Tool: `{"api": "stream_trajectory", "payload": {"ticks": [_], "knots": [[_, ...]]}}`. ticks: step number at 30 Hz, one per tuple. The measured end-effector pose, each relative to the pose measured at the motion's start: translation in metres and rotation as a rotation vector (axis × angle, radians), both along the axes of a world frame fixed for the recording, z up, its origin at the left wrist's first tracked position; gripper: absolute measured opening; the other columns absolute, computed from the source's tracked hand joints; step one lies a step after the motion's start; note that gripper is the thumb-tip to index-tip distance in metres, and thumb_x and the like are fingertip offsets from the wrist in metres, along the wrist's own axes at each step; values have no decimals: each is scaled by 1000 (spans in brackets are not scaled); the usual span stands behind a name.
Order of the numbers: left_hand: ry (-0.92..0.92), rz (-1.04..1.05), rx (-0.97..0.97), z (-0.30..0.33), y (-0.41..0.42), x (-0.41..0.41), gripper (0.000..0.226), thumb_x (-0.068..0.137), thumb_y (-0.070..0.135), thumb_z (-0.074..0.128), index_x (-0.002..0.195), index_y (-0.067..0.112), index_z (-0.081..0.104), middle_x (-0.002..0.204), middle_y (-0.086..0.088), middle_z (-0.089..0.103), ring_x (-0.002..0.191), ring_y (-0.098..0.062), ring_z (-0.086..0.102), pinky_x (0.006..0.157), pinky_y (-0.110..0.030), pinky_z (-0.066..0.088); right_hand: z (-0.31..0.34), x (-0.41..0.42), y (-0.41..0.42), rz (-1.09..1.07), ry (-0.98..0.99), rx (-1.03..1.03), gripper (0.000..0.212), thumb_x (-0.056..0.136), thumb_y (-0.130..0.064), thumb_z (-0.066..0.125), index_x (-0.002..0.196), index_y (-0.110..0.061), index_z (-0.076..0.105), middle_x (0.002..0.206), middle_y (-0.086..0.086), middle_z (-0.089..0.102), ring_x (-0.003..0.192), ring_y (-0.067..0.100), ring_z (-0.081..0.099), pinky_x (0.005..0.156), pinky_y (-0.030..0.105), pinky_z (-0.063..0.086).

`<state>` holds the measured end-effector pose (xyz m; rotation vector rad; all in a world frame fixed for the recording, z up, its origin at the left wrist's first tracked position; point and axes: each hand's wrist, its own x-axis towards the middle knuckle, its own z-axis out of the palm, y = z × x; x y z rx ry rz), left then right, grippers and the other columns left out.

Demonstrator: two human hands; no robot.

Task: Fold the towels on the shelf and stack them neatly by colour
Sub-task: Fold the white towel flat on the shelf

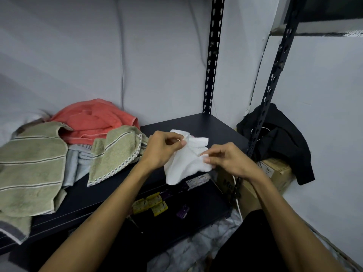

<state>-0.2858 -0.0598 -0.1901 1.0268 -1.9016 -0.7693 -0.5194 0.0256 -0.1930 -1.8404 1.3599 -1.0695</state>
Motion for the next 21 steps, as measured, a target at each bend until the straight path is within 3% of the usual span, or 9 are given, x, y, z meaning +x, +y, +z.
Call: {"api": "stream_trajectory", "payload": {"ticks": [3,6,10,12,15,18,21], "knots": [[44,-92,46,8,2,-3,17,86,31,80,100,21,81,88,4,78,81,-8,69,78,-27,51,14,9,-10,-6,-2,-84,12,91,-8,72,100,-10,80,84,-4,71,70,15,67,74,30,57],[41,-186,83,12,2,-4,14,89,28,77,102,25,81,95,9,78,93,-13,71,88,-33,55,16,18,-16,-105,33,-165,11,91,-18,73,100,-16,80,89,-7,73,83,12,69,81,36,56],[117,-242,104,17,2,-6,25,90,22,77,113,30,77,88,0,77,84,-10,70,85,-29,57,18,26,-19,-195,-116,-277,10,91,-12,73,99,-12,78,91,-5,76,87,18,71,83,45,57],[183,-264,136,17,1,-8,25,90,19,76,114,27,77,89,-1,78,85,-11,72,83,-26,55,18,30,-22,-207,-155,-303,8,90,-10,73,97,-10,77,91,-3,76,87,18,71,82,47,57],[277,-278,175,17,-1,-8,22,93,17,72,114,15,77,103,0,79,100,-15,74,90,-31,56,15,35,-27,-211,-181,-336,6,90,-14,74,95,-11,77,90,-3,75,87,22,71,80,52,55],[258,-278,184,14,-7,-5,22,96,20,68,116,15,77,109,3,77,107,-15,72,97,-37,55,16,40,-33,-201,-192,-343,7,90,-16,74,94,-12,77,90,-4,75,87,22,70,81,50,55],[216,-286,155,14,-11,0,24,98,26,65,117,20,77,106,7,77,104,-13,71,94,-33,54,16,45,-39,-194,-211,-344,6,90,-16,74,93,-12,77,90,-4,75,87,21,70,82,48,55]]}}
